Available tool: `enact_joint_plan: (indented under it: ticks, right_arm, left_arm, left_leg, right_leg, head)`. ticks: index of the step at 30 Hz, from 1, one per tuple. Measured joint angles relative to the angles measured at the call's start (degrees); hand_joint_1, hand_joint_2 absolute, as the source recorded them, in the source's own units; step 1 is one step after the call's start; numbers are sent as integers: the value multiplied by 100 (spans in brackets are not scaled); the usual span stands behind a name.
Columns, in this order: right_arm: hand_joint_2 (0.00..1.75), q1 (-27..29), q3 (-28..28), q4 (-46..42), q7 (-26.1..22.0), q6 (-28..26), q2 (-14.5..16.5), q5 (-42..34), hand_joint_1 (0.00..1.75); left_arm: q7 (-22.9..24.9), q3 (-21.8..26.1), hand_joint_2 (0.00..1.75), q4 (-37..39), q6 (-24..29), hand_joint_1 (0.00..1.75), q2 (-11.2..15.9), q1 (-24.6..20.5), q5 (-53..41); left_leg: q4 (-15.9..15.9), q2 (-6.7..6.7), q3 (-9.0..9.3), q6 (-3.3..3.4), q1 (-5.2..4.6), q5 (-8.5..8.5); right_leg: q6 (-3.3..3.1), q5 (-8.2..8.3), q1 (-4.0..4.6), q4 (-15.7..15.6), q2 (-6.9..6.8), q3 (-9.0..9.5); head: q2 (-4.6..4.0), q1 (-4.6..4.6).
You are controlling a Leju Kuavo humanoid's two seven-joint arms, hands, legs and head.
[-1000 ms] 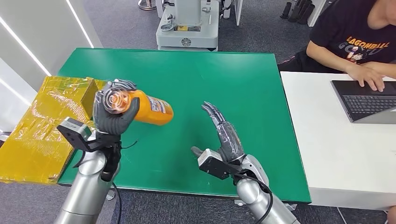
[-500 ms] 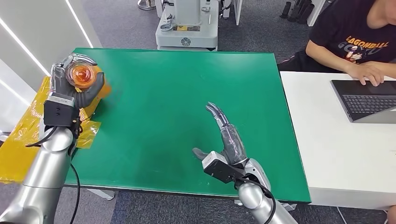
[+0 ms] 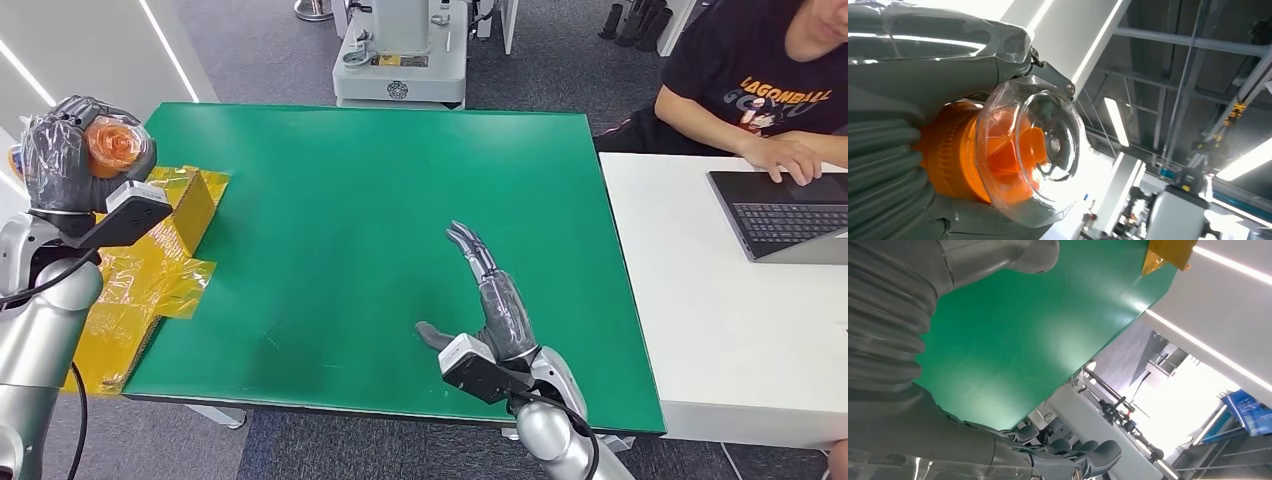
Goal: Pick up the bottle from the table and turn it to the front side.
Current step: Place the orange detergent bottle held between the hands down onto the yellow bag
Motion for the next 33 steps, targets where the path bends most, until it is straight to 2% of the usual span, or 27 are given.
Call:
enact_joint_plan:
  ticks: [6,11,15,21,33]
  right_arm:
    - [175,32,-7,-74,52,21,-4,17,0]
    - [175,38,-13,-132,83,24,-25,2,0]
    - [175,35,-17,-154,70,60,-37,-47,0]
    - [175,-28,-17,-138,-23,150,-39,-180,0]
    - [175,-89,-15,-23,-103,22,-37,-352,0]
  left_arm:
    - [223,-13,175,301,-115,175,131,-28,-730]
    - [268,-203,175,999,-859,175,160,-328,-1357]
    - [222,-435,175,1484,-1218,175,201,-543,-1641]
    - [-120,-957,175,2258,-1714,175,330,-813,-2148]
    - [-665,-1753,175,3672,-2742,175,331,-1243,-2472]
  left_leg:
    - [0,0,1,0,-1,0]
    - [0,2,0,-4,0,3]
    - [0,7,0,-4,0,3]
    - [-2,6,0,-5,0,2]
    - [-2,4,-1,-5,0,3]
  right_leg:
    - [0,0,0,-1,0,-1]
    - [-3,2,0,0,0,-2]
    - [-5,4,0,1,4,-4]
    - [-5,3,0,1,4,-5]
    - [-5,3,0,1,3,-4]
  head:
    - [0,0]
    - [0,-1]
    - [0,1]
    - [0,-1]
    - [0,1]
